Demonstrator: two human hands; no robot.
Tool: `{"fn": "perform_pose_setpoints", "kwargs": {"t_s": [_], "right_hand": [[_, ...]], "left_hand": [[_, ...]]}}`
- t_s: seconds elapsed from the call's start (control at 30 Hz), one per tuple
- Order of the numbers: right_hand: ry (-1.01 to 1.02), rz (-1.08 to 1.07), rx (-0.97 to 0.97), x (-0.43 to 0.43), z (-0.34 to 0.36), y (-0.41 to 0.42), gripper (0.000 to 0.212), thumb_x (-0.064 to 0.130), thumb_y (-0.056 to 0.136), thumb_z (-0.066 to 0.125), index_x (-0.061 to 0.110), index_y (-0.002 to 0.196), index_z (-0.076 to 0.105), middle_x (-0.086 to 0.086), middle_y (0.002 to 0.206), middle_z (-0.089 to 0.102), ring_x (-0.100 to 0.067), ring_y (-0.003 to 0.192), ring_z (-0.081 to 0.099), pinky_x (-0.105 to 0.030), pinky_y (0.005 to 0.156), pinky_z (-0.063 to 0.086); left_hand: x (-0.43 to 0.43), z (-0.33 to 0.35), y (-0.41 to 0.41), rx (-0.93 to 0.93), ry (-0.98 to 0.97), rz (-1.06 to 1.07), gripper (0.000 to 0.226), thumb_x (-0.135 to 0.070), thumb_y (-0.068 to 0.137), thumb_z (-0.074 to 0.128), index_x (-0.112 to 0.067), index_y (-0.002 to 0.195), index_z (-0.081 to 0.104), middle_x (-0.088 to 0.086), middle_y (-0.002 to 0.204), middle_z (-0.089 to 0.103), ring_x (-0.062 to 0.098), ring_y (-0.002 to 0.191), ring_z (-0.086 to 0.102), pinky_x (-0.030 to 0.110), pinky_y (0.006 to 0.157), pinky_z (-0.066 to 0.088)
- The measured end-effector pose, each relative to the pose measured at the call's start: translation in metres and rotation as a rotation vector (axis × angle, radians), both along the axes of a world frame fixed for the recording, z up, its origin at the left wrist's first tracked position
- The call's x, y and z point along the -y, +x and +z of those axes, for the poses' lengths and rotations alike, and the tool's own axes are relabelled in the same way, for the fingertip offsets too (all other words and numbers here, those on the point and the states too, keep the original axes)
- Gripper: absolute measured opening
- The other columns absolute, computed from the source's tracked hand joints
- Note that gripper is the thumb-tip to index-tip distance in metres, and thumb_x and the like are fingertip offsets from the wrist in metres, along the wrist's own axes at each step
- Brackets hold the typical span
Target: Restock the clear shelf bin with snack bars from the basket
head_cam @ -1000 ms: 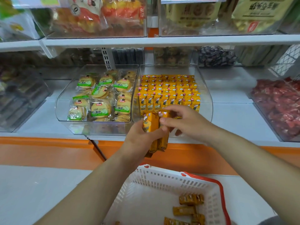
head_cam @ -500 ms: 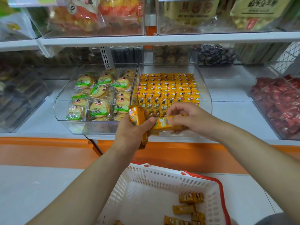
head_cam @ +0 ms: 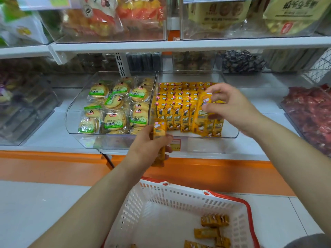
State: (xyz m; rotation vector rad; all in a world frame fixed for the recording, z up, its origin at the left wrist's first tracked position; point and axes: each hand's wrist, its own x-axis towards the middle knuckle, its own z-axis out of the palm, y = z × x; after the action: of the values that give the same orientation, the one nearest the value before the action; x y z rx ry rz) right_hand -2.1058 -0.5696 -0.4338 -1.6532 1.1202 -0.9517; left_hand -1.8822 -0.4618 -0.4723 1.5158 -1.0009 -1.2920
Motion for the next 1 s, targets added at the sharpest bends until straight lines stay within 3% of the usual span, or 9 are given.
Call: {"fn": "perform_pose_setpoints", "kwargs": {"t_s": [0.1, 0.2, 0.33, 0.5, 0.63, 0.77, 0.83, 0.93, 1.0], "right_hand": [[-0.218, -0.119, -0.245, 0.017, -0.006, -0.001, 0.038, 0.021, 0.073, 0.087, 0.033, 0.086, 0.053, 0.008, 0.081, 0.062, -0.013, 0.069, 0.063, -0.033, 0.066, 0.051], [-0.360, -0.125, -0.579, 0.030, -0.015, -0.001, 0.037, 0.035, 0.073, 0.087, 0.035, 0.089, 0.054, 0.009, 0.093, 0.066, -0.017, 0.084, 0.065, -0.033, 0.072, 0.048], [-0.526, -0.156, -0.968, 0.041, -0.031, 0.002, 0.034, 0.047, 0.078, 0.079, 0.033, 0.103, 0.060, 0.004, 0.104, 0.073, -0.028, 0.103, 0.064, -0.039, 0.088, 0.041], [-0.661, -0.215, -1.306, 0.046, -0.044, 0.008, 0.034, 0.056, 0.080, 0.072, 0.036, 0.107, 0.068, 0.003, 0.104, 0.072, -0.025, 0.101, 0.064, -0.039, 0.091, 0.039], [-0.692, -0.241, -1.446, 0.045, -0.047, 0.008, 0.038, 0.059, 0.081, 0.067, 0.033, 0.109, 0.070, 0.000, 0.109, 0.069, -0.026, 0.105, 0.063, -0.040, 0.094, 0.040], [-0.644, -0.242, -1.259, 0.034, -0.037, 0.009, 0.041, 0.055, 0.084, 0.067, 0.028, 0.115, 0.068, 0.000, 0.112, 0.068, -0.025, 0.107, 0.060, -0.039, 0.092, 0.042], [-0.576, -0.201, -0.924, 0.019, -0.029, 0.014, 0.030, 0.046, 0.085, 0.070, 0.028, 0.110, 0.070, 0.007, 0.102, 0.068, -0.018, 0.094, 0.062, -0.034, 0.083, 0.045], [-0.222, 0.027, -0.375, -0.015, -0.022, 0.031, 0.017, 0.036, 0.091, 0.070, 0.034, 0.107, 0.069, 0.020, 0.093, 0.066, -0.001, 0.080, 0.063, -0.024, 0.071, 0.050], [-0.053, 0.185, -0.225, -0.033, -0.023, 0.041, 0.022, 0.035, 0.096, 0.063, 0.038, 0.117, 0.067, 0.018, 0.098, 0.067, -0.002, 0.084, 0.068, -0.023, 0.070, 0.055]], "left_hand": [[0.000, -0.004, 0.001, -0.046, 0.003, -0.070, 0.048, -0.002, 0.092, 0.069, -0.017, 0.135, 0.055, 0.005, 0.106, 0.075, 0.023, 0.086, 0.076, 0.041, 0.069, 0.059], [-0.001, -0.007, 0.004, -0.025, -0.017, -0.082, 0.060, -0.003, 0.092, 0.071, -0.020, 0.145, 0.049, 0.008, 0.125, 0.070, 0.029, 0.104, 0.074, 0.052, 0.088, 0.060], [-0.003, -0.010, 0.012, -0.016, -0.018, -0.085, 0.053, -0.003, 0.092, 0.071, -0.017, 0.140, 0.053, 0.004, 0.113, 0.077, 0.024, 0.098, 0.077, 0.044, 0.078, 0.059], [-0.005, -0.012, 0.016, -0.006, -0.021, -0.098, 0.044, -0.008, 0.093, 0.071, -0.017, 0.134, 0.057, -0.001, 0.107, 0.079, 0.021, 0.097, 0.077, 0.042, 0.077, 0.059], [-0.006, -0.009, 0.011, -0.019, -0.020, -0.092, 0.045, -0.012, 0.093, 0.073, -0.017, 0.134, 0.054, -0.002, 0.105, 0.079, 0.021, 0.100, 0.076, 0.045, 0.080, 0.059], [-0.005, -0.007, 0.007, -0.082, -0.018, -0.049, 0.043, -0.013, 0.093, 0.073, -0.012, 0.131, 0.054, 0.000, 0.107, 0.079, 0.027, 0.103, 0.075, 0.050, 0.080, 0.060], [-0.006, -0.007, 0.006, -0.090, -0.025, -0.041, 0.040, -0.015, 0.092, 0.074, -0.013, 0.128, 0.057, 0.000, 0.108, 0.079, 0.030, 0.106, 0.074, 0.059, 0.091, 0.057], [-0.005, -0.007, 0.004, -0.093, -0.038, -0.045, 0.037, -0.016, 0.090, 0.076, -0.018, 0.124, 0.062, 0.001, 0.110, 0.078, 0.032, 0.108, 0.073, 0.060, 0.096, 0.055], [-0.005, -0.006, 0.001, -0.086, -0.053, -0.068, 0.032, -0.015, 0.089, 0.077, -0.022, 0.119, 0.068, 0.004, 0.111, 0.078, 0.031, 0.107, 0.073, 0.054, 0.091, 0.058]]}}
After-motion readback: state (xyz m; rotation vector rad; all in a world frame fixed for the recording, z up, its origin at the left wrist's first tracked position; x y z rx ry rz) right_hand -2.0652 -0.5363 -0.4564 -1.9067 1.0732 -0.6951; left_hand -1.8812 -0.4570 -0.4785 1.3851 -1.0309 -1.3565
